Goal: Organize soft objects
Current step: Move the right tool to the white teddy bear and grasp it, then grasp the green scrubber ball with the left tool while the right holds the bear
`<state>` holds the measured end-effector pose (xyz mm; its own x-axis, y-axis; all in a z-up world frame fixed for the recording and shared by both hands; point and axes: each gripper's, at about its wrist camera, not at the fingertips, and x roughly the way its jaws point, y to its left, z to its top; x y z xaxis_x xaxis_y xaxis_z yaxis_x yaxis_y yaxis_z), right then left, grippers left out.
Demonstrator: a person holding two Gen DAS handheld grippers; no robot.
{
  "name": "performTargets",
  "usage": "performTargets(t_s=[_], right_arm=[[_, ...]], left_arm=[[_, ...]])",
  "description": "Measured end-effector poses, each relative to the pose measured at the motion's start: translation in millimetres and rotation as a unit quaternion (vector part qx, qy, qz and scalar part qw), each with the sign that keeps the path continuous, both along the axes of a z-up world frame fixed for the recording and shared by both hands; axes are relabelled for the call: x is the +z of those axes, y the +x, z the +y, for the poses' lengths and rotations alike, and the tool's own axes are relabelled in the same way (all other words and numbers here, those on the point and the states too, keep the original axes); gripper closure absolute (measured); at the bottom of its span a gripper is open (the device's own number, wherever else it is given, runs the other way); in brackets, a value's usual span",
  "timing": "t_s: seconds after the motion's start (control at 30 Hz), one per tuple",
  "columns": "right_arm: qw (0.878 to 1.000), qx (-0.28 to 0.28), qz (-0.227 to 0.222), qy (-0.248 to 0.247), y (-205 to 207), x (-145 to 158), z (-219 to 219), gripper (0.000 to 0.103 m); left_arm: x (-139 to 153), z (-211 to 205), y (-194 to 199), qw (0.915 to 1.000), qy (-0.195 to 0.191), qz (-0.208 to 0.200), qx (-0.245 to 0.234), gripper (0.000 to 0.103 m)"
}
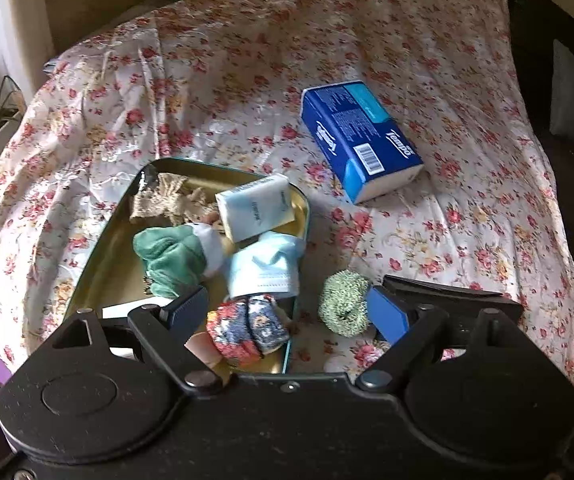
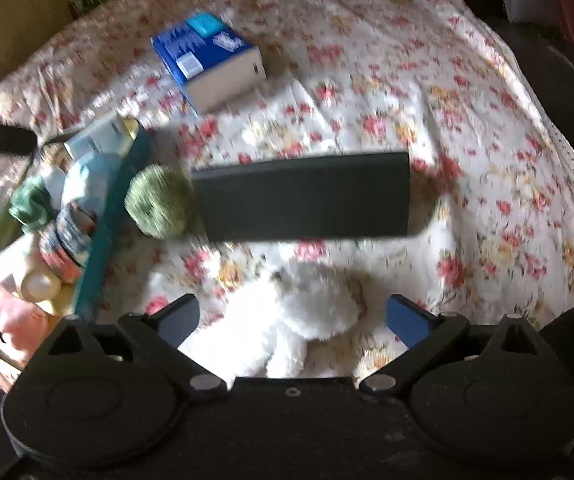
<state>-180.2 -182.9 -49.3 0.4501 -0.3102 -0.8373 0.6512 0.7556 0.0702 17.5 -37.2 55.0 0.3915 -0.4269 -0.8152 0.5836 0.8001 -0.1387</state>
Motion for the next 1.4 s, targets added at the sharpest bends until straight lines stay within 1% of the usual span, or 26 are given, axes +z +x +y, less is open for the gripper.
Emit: performTargets(t_s=[0.07,0.1,0.23,0.37,0.47,0.67,0.8,1.0,1.17,1.33,1.4], right_arm=[[1.0,-0.005,0.014,0.001,7,-11,-1,0.012],[1.0,-0.007,0.018,0.004,8,-15,-3,0.014],[0.999,-0.009,0.039,0.007,15,-29,-10,0.027],[0.999,-0.001,0.033,0.019,21,-34,-15,0.045],[1.0,0.011,0.028,0.006,23,-29,-15,0.053],[0.999,0.02,0.0,-0.032,13,-12,-26,0.053],[0.999,0.026,-0.026,-0.018,10,-5,-37,0.053],[0.998,0.047,-0.038,-0.017,13,-9,-34,0.053],[0.997,0.052,-0.048,-0.014,10,-10,-33,0.053],[0.998,0.044,-0.049,0.002,10,-13,-38,0.053],[0.998,0.045,-0.05,0.003,10,-14,-38,0.053]], left_arm=[[-1,-3,-1,1.0,0.002,0.001,-0.002,0.02],[-2,-4,-1,1.0,0.003,0.001,-0.003,0.02],[-7,-10,-2,0.9999,0.011,0.004,-0.007,0.02],[-14,-18,-3,0.9996,0.022,0.009,-0.013,0.02],[-20,-26,-5,0.9992,0.031,0.01,-0.02,0.02],[-34,-46,-11,0.9979,0.049,0.019,-0.038,0.02],[-45,-59,-13,0.9973,0.055,0.029,-0.039,0.02],[-53,-69,-3,0.9972,0.035,0.065,-0.005,0.02],[-61,-78,5,0.9966,0.044,0.065,0.022,0.02],[-74,-83,16,0.9932,0.047,0.096,0.047,0.021],[-78,-86,19,0.9923,0.049,0.1,0.054,0.022]])
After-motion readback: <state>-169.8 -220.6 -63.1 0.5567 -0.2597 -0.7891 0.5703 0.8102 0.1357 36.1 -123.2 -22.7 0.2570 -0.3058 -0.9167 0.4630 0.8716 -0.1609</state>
